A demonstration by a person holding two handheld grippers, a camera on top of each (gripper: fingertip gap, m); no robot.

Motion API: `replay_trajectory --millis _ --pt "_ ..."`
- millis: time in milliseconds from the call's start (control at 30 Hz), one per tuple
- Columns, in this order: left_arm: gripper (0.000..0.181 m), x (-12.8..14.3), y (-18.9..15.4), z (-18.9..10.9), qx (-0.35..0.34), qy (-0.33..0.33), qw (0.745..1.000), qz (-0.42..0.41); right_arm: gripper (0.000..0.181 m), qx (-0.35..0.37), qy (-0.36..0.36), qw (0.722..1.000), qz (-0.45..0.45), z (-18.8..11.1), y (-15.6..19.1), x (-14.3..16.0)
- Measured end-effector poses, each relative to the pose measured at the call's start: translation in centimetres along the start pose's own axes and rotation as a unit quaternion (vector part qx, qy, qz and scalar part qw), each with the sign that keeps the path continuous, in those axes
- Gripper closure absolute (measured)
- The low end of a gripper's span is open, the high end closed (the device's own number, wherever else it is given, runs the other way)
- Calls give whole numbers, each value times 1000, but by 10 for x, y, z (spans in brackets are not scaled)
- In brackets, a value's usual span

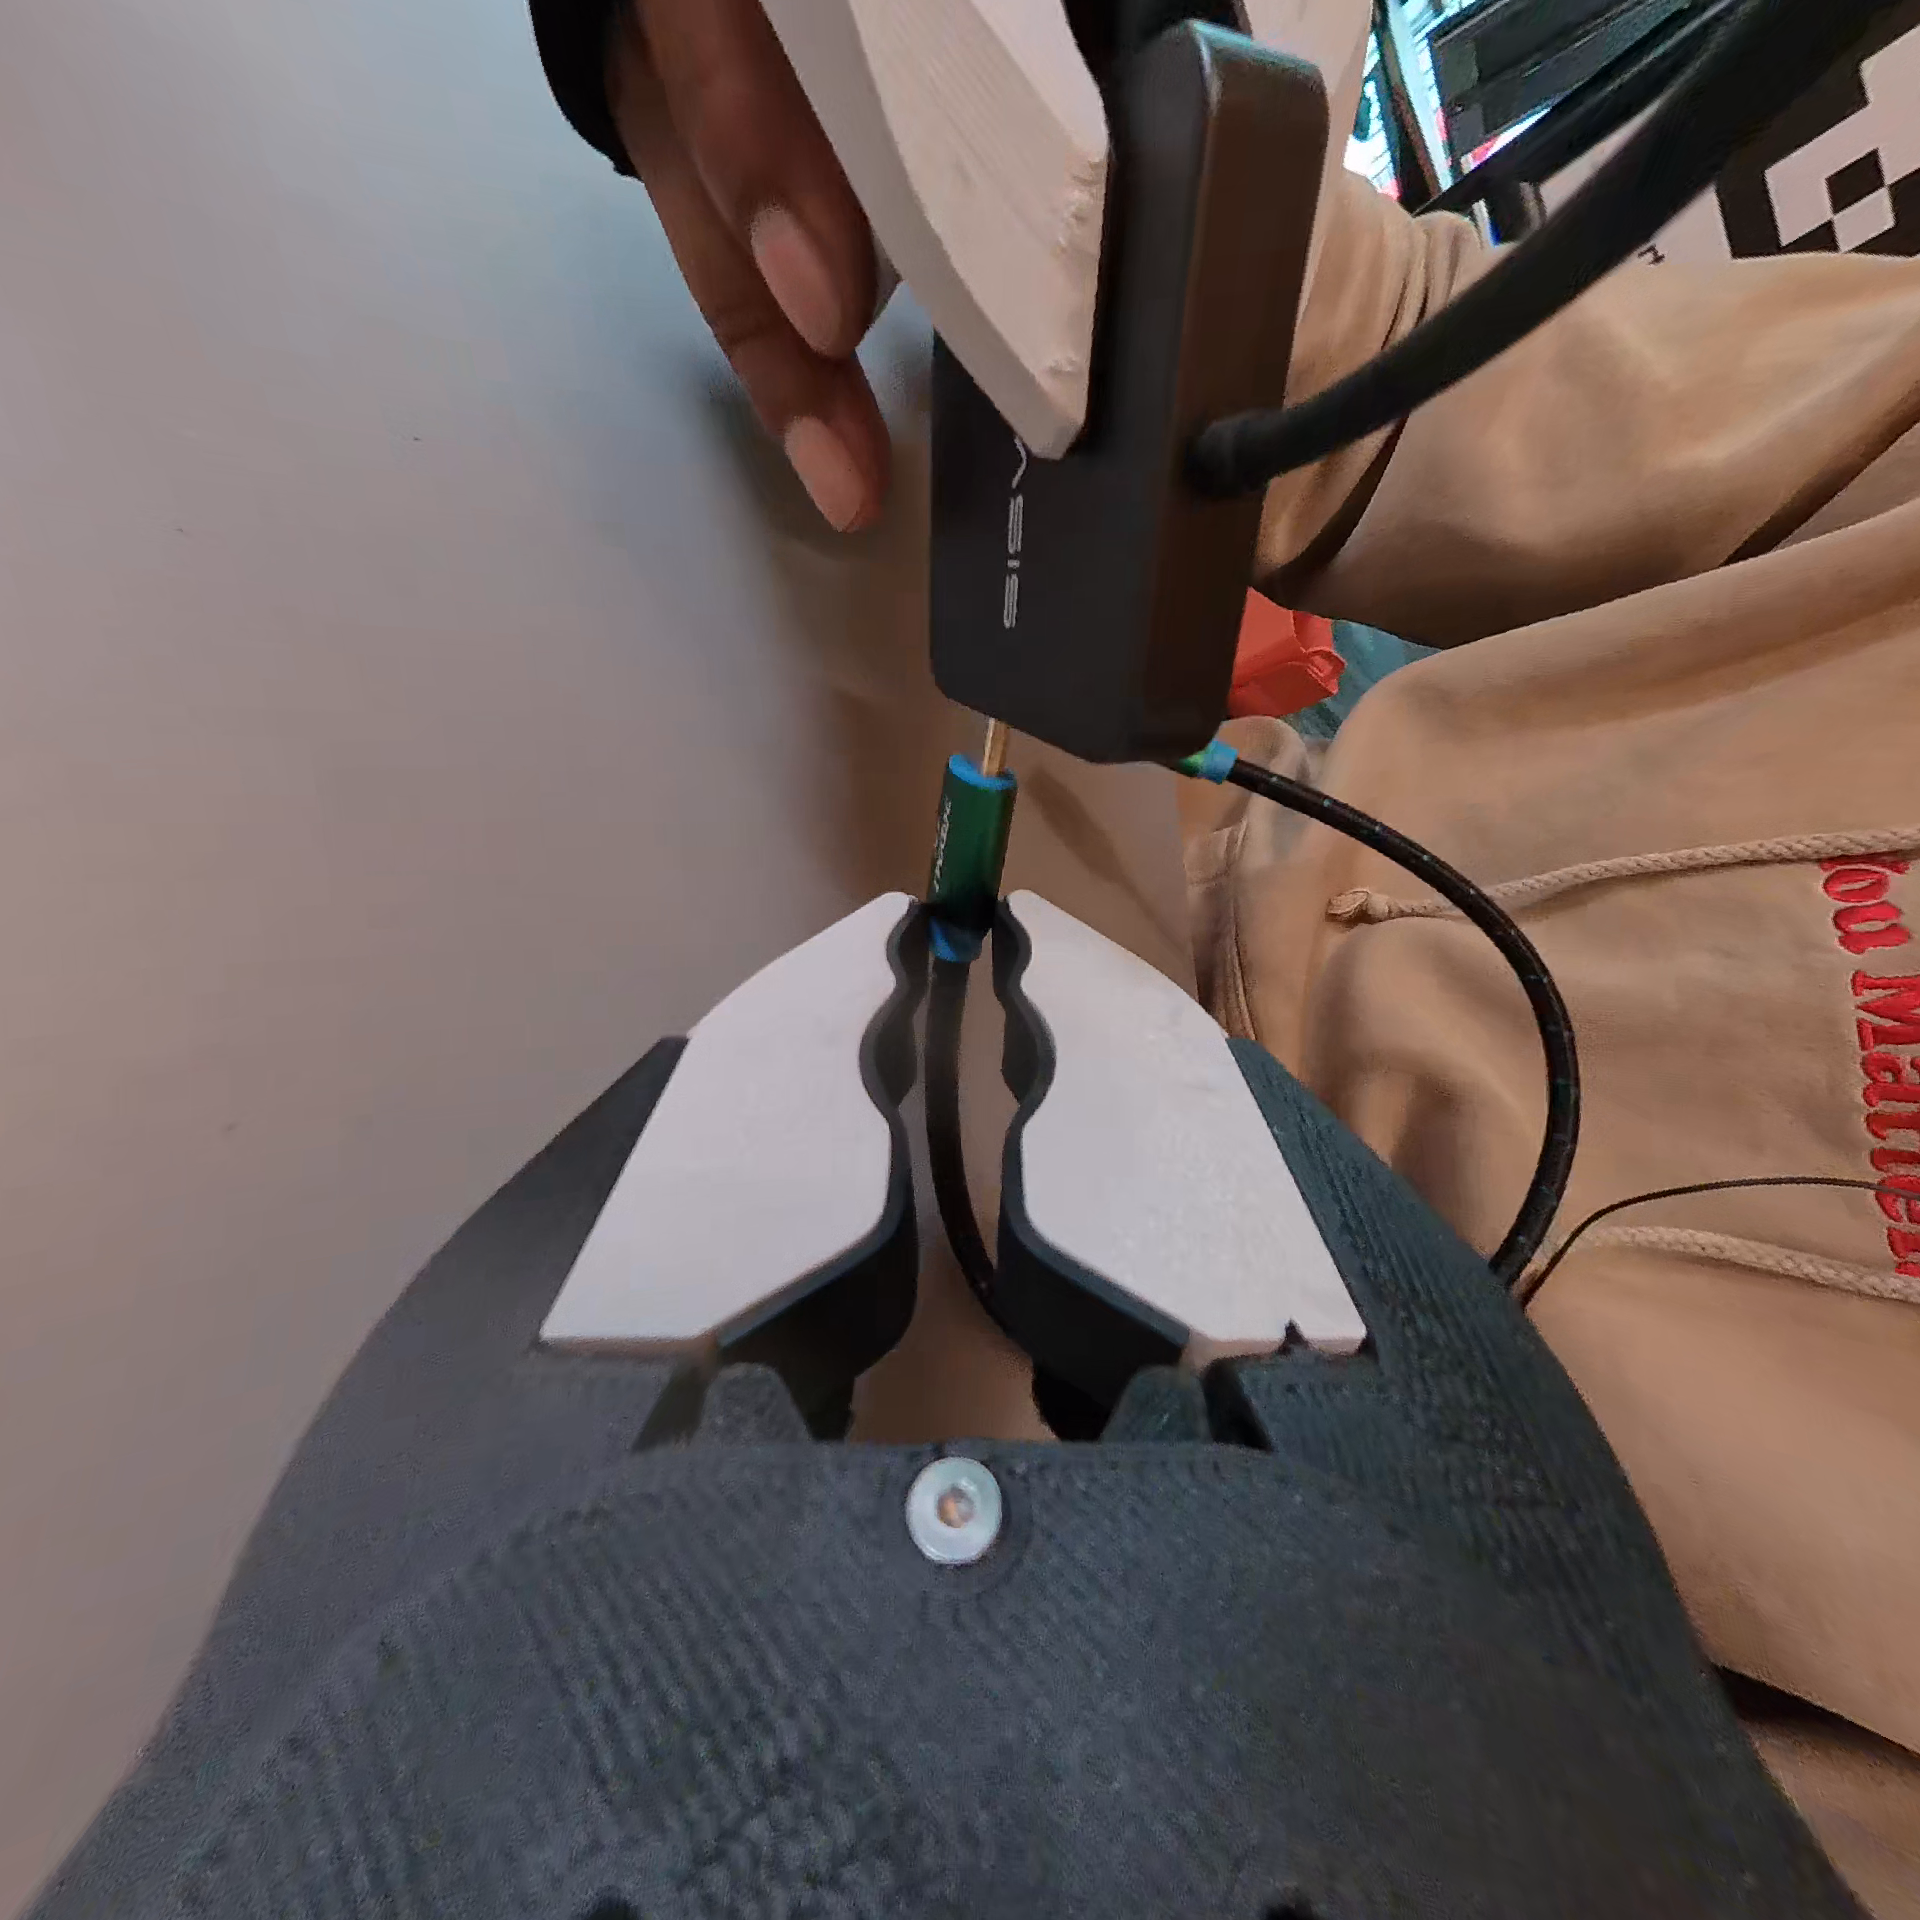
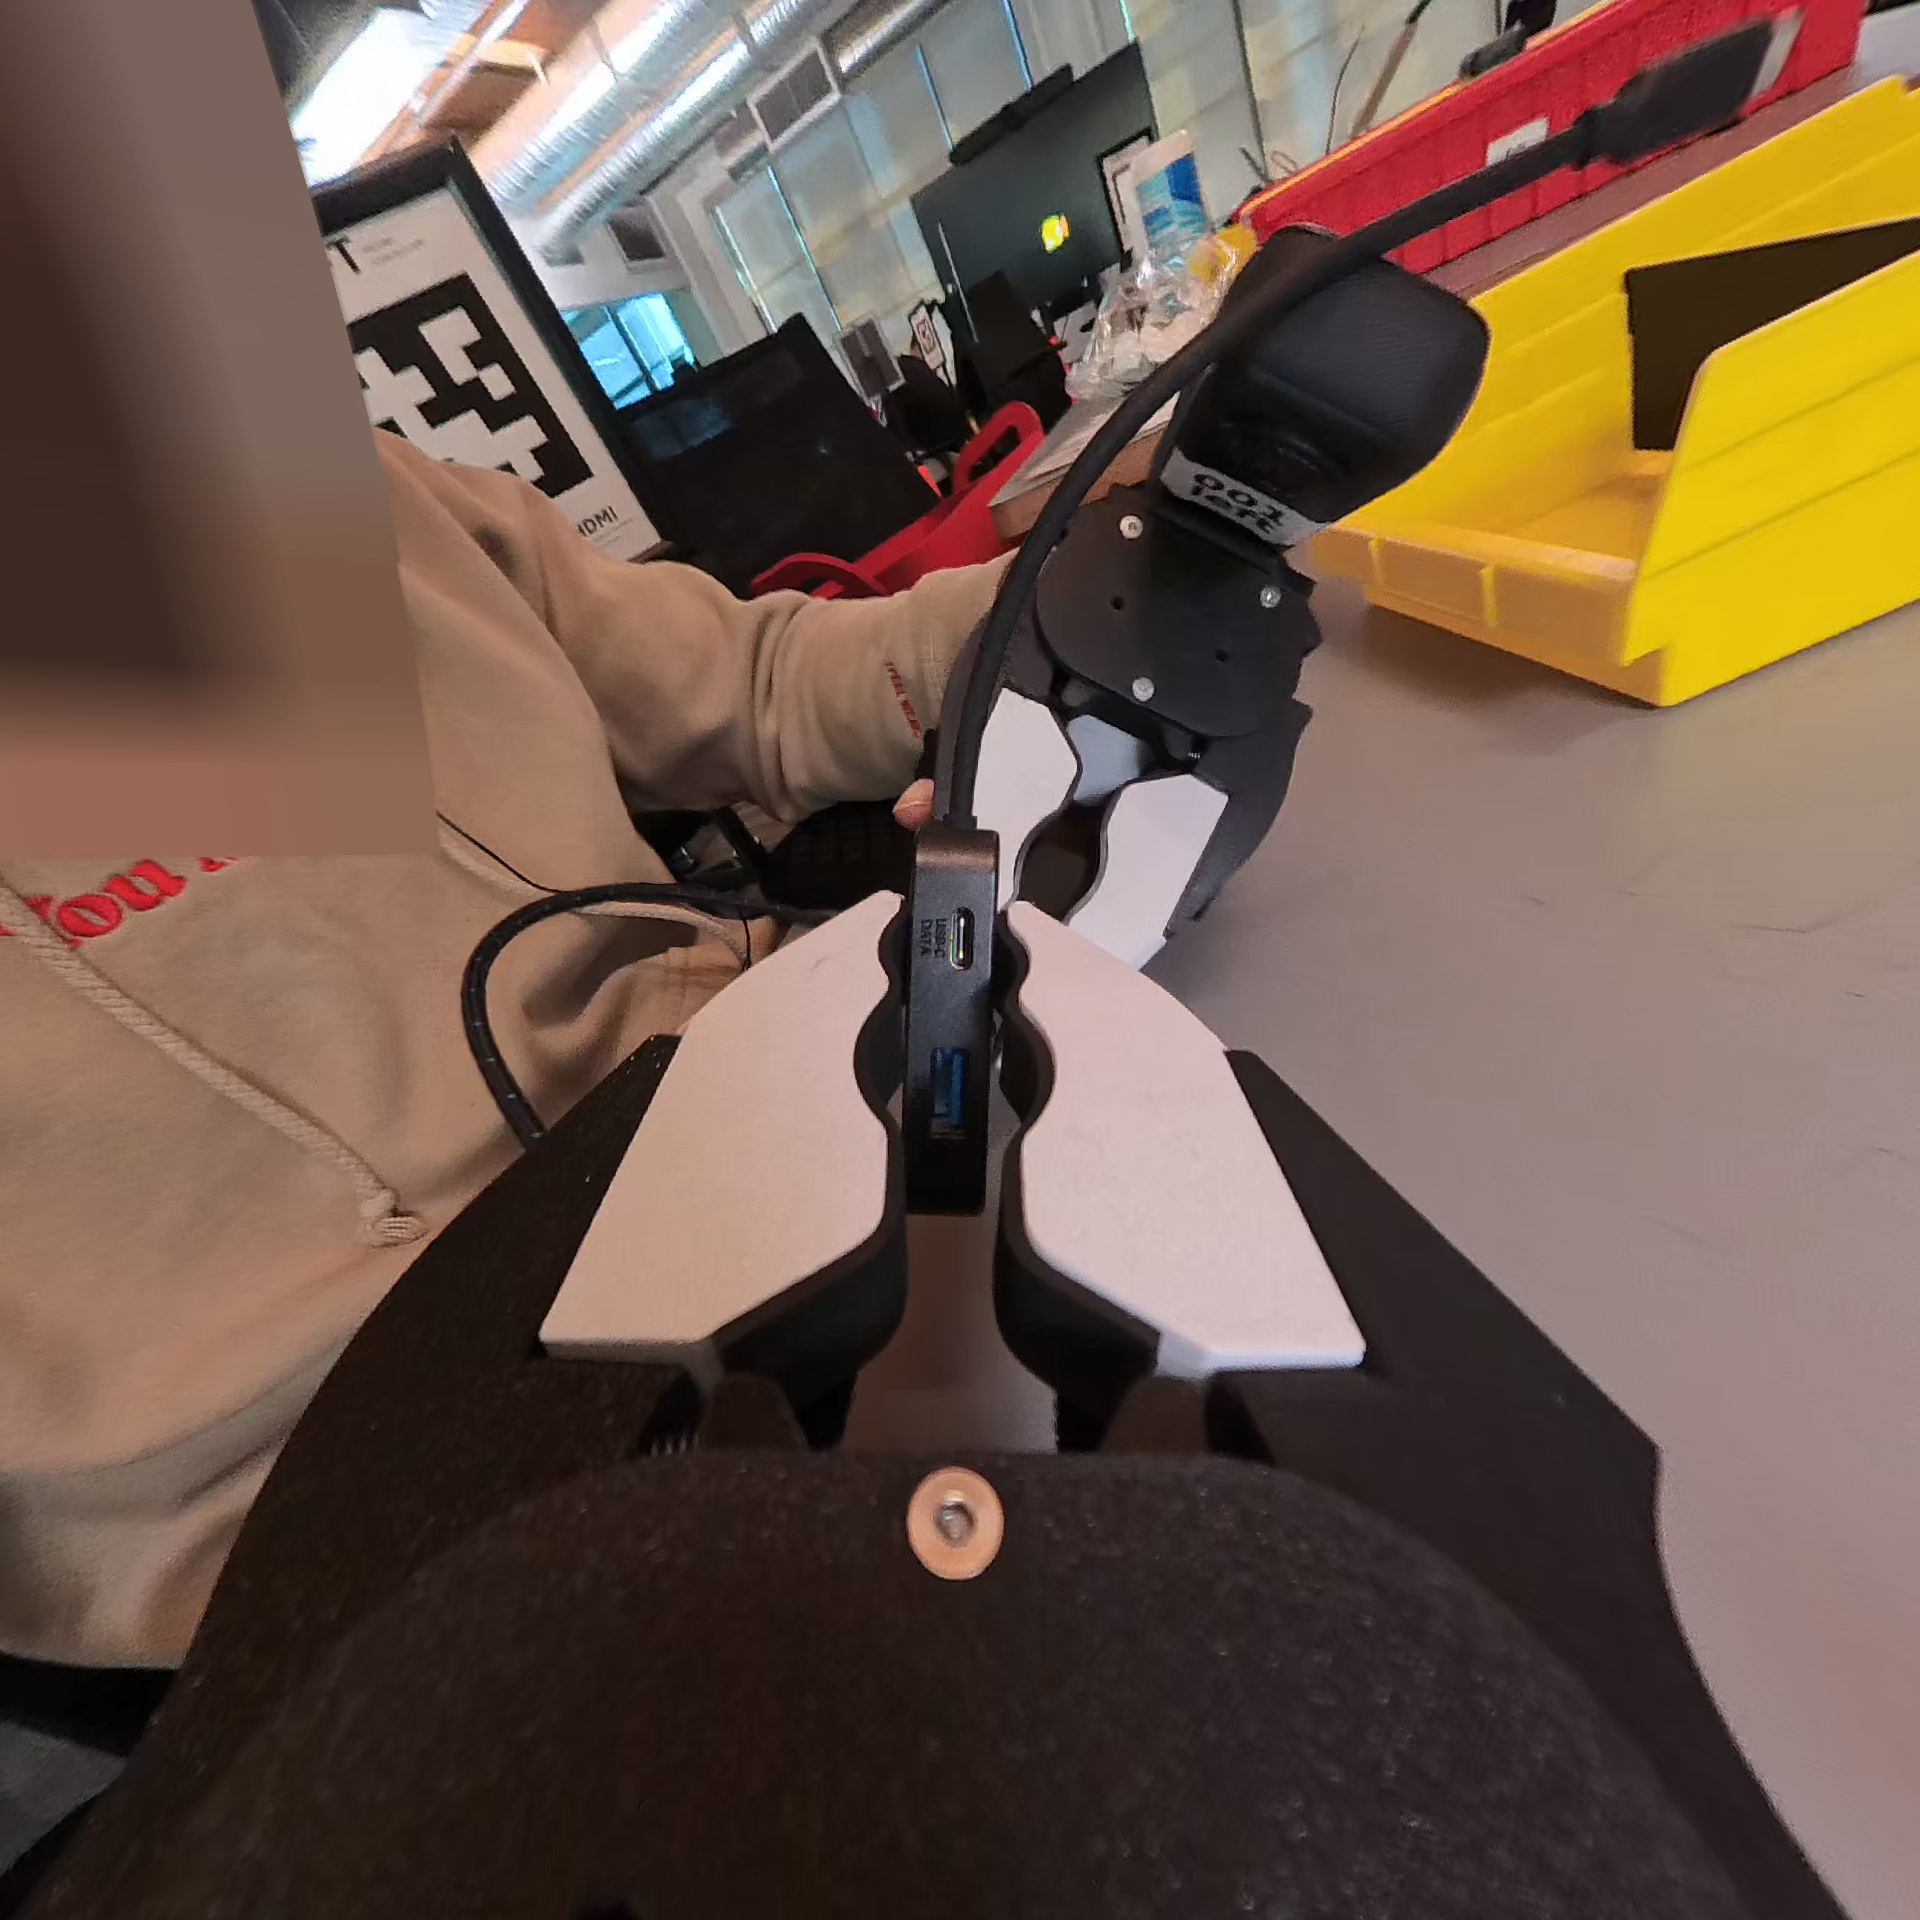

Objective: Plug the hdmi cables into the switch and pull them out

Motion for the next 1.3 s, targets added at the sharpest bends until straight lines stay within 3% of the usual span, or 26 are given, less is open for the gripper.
replay_trajectory --millis 400,933,1300 --pt "169 -3 1 -6 14 -25 1000 -9 168 -8 -6 1000 25 -4 -4 3" --pt "169 -24 11 -56 38 -206 976 -67 168 71 -166 983 34 -33 -24 -21" --pt "169 -24 13 -56 -6 -208 977 -56 167 81 -180 978 74 -33 -32 -22"
Point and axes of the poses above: each gripper's, where its closed fingertips meet, z out along the fingers, x out of its underside, y = z × x across the jaws, the point moved 4 cm from there along -z, back along the fingers, and after that the axes turned 14 degrees about y, right-handed, at the moved point
